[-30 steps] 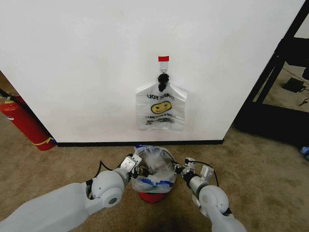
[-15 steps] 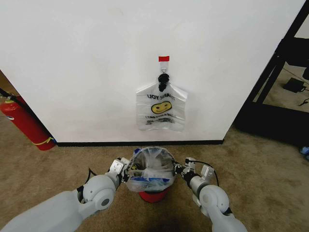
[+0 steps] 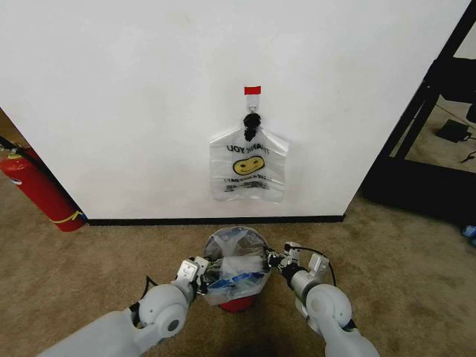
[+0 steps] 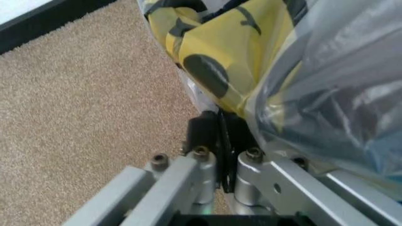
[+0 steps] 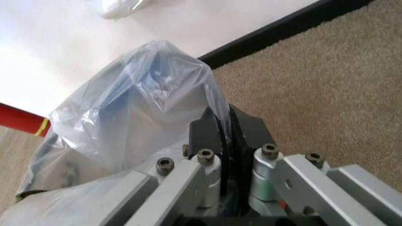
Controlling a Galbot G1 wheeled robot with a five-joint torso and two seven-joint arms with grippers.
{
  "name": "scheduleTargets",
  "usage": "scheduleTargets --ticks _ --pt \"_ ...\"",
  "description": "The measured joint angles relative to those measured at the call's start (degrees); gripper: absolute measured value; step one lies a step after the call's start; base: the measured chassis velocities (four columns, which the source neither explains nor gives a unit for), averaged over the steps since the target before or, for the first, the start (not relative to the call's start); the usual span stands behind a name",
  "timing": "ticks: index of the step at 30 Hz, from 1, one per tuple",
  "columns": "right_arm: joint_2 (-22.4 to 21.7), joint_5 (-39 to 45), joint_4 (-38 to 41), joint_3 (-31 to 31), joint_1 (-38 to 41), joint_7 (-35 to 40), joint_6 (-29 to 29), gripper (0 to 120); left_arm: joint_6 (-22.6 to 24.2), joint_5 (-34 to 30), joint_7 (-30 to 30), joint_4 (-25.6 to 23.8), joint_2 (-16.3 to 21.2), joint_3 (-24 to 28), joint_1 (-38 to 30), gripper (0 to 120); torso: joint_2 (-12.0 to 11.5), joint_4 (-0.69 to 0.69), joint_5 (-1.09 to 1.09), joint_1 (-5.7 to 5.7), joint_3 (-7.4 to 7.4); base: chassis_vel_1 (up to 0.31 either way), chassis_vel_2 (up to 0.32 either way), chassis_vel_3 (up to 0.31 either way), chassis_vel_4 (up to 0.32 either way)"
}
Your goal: Pick up the garbage bag from the wall and place it over the trash bin.
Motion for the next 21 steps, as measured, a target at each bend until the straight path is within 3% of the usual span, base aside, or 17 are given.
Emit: scheduleTargets --ticks 10,14,16,21 --pt "-0.49 0.62 1.27 -0.01 -0.23 0.88 -0.47 0 0.56 1.78 0.15 -6.62 1.72 -8.56 4.81 36 0.0 0.0 0.02 0.0 0.0 0.0 0.0 0.0 0.0" --pt "-0.56 0.73 2.3 -0.26 -0.47 1.54 -1.17 0 0.85 3.25 0.55 -10.83 2.69 -13.2 9.35 54 0.0 0.0 0.01 0.0 -0.01 0.0 0.0 0.0 0.0" --pt "-0.67 0.82 2.59 -0.26 -0.56 1.71 -1.36 0 0.85 3.31 0.73 -11.53 2.85 -13.88 10.24 57 0.0 0.01 0.02 0.0 0.0 0.0 0.0 0.0 0.0" --pt "-1.28 1.71 4.87 -0.05 -1.37 2.73 -2.23 0 0.76 3.71 1.93 -12.43 2.81 -14.78 12.44 79 0.0 -0.01 0.0 0.0 -0.02 0.0 0.0 0.0 0.0"
